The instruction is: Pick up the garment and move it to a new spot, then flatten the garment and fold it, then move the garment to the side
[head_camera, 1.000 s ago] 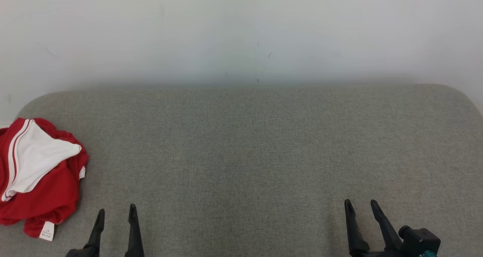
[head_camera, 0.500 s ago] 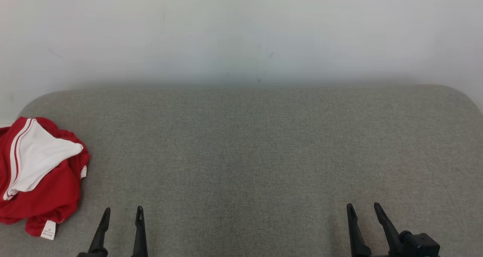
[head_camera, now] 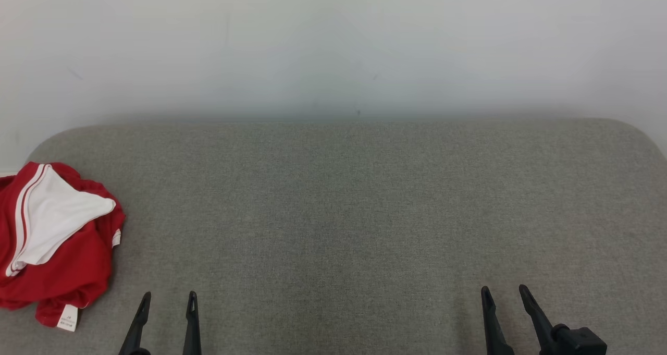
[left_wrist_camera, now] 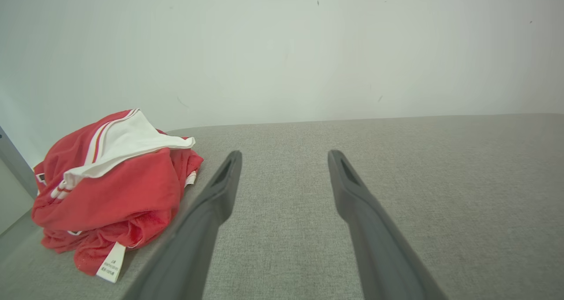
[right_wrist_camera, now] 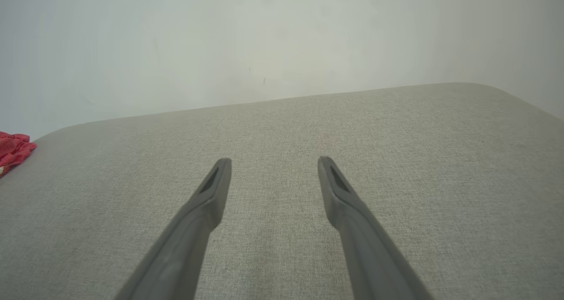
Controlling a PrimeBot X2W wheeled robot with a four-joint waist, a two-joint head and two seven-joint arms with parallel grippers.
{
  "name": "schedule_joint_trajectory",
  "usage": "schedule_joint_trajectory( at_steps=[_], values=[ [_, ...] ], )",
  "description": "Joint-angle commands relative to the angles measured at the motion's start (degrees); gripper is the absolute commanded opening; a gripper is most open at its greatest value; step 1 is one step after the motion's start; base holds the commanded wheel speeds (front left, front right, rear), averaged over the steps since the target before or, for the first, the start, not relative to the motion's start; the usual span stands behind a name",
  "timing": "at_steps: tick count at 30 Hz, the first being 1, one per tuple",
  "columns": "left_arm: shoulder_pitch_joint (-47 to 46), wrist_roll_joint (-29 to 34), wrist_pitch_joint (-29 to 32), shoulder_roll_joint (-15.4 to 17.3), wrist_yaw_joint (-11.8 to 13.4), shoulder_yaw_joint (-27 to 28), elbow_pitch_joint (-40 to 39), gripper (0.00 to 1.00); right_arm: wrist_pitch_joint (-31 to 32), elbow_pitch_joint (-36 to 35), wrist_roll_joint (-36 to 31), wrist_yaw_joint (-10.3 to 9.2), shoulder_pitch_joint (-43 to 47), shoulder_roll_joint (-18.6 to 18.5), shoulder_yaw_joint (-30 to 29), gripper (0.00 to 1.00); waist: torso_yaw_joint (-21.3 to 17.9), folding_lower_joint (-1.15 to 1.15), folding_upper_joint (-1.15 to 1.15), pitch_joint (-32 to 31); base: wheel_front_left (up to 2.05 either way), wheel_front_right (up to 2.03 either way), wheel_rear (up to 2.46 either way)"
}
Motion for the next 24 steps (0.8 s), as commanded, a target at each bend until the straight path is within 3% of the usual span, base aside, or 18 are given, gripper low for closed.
schedule_joint_trajectory(
  at_steps=[1, 24],
  values=[
    [0.32, 0.34, -0.22, -0.02, 0.39, 0.25, 0.15, 1.0, -0.29, -0.03, -0.71, 0.21, 0.71, -0.08, 0.11, 1.0, -0.03, 0.0, 0.0, -0.02, 0.0, 0.0, 0.0],
    [0.0, -0.64, -0.22, -0.23, -0.23, 1.14, 0.78, 1.0, -0.29, 0.46, 0.21, 0.2, 0.43, -0.07, 0.52, 1.0, 0.2, 0.0, 0.0, 0.04, 0.0, 0.0, 0.0]
  ],
)
